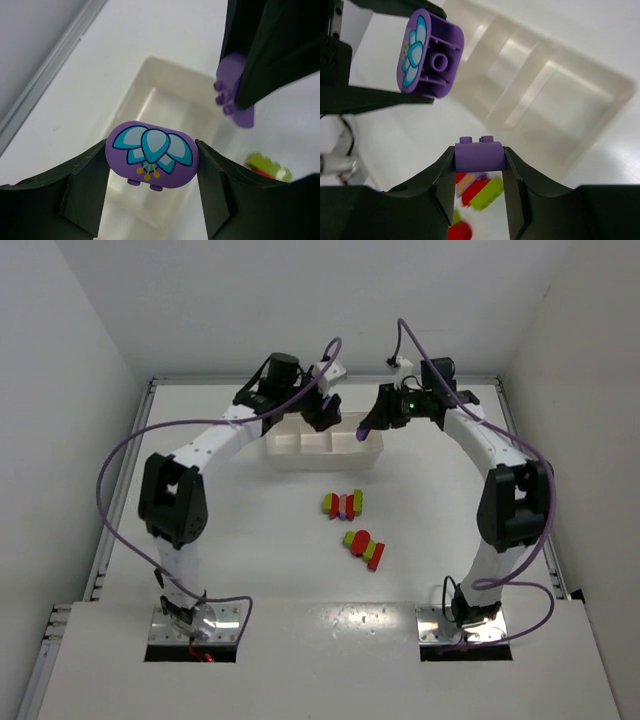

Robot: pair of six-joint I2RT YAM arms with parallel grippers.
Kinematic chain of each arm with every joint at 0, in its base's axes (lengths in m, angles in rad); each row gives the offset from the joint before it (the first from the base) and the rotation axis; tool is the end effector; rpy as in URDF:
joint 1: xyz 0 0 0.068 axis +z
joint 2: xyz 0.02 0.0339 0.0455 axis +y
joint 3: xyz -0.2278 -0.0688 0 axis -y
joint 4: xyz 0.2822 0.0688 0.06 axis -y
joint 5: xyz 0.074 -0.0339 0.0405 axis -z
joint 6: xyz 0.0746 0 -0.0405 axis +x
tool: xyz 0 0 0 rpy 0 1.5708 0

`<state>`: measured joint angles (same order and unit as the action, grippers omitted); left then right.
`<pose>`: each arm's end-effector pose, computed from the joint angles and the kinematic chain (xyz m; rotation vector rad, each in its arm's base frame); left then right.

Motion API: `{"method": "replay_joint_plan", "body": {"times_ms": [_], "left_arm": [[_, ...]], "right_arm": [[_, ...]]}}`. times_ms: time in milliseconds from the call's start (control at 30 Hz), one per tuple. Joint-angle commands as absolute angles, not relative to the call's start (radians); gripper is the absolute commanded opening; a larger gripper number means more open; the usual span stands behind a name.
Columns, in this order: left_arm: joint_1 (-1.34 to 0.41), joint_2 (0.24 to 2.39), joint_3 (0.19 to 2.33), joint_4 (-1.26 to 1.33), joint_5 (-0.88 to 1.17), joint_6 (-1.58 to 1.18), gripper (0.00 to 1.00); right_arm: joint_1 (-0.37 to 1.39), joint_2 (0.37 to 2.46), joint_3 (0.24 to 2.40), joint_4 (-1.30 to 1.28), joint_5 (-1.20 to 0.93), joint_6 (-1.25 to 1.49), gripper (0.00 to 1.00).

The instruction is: Sort the legos into containers by color

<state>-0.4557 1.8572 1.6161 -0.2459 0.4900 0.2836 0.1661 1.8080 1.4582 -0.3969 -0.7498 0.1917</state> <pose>0.4302 -0.2499 0.2575 1.0169 1.7800 -0.6098 0.4389 0.1251 0.2072 -0.3590 2.2603 1.0488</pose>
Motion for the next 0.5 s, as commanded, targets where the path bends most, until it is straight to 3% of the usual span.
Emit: {"method": "replay_joint_plan", "body": {"times_ms": [0,200,367,433,467], "left_arm": [[-0.459,1.994,1.827,-0.268,0.526,0.146,0.15],[-0.469,2.201,2.020,-0.295,0.557,0.109,0.18],[-0.469,2.275,2.057,-0.304,0.580,0.100,0.21],[-0.469,2.290,2.069,-0.304,0.580,0.100,0.25],[-0.469,2.302,2.080,-0.304,0.590,0.091,0.32]], "right_arm": [[0.175,1.896,1.575,-0.328,-0.568,0.222,0.00],[0.175,1.991,1.611,-0.328,-0.514,0.173,0.00],[0.184,2.023,1.611,-0.318,-0.486,0.164,0.00],[0.184,2.034,1.620,-0.318,-0.486,0.164,0.06],[0.184,2.043,1.632,-0.318,-0.476,0.164,0.13]]}}
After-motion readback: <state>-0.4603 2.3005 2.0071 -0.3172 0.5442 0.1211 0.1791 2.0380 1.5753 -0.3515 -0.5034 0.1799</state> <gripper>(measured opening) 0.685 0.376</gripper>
